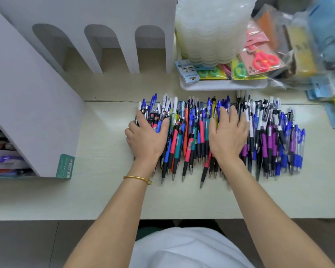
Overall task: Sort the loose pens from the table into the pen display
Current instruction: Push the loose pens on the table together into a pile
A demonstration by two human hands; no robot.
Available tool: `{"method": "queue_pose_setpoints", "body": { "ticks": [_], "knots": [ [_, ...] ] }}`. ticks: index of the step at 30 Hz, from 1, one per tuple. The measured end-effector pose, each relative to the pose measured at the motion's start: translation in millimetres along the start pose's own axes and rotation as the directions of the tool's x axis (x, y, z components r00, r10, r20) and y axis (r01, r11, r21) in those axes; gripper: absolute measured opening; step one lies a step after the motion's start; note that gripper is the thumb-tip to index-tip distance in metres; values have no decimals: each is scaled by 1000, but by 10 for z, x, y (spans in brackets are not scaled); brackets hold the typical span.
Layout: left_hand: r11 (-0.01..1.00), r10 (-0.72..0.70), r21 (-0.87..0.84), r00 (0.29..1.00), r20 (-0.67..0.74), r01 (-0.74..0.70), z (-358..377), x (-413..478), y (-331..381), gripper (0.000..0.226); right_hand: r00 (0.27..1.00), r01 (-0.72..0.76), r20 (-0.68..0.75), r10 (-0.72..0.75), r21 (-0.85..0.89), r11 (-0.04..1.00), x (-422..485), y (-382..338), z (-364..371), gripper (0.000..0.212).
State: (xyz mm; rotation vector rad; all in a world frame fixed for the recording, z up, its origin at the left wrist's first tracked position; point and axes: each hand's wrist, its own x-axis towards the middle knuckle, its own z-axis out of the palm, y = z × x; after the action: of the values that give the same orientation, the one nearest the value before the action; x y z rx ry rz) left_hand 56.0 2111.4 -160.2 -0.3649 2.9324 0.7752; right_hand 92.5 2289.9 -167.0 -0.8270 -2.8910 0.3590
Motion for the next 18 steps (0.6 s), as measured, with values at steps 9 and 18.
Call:
{"method": "queue_pose_setpoints", "body": {
  "ticks": [9,18],
  "knots": [
    [1000,-2,-19,999,34,3,29,-62,96,99,1000,14,20,-16,81,997,-104,72,147,59],
    [999,6,-49,998,65,-3,113,-197,233,96,1000,-2,5,1,240,971,-116,73,129,55]
  ]
}}
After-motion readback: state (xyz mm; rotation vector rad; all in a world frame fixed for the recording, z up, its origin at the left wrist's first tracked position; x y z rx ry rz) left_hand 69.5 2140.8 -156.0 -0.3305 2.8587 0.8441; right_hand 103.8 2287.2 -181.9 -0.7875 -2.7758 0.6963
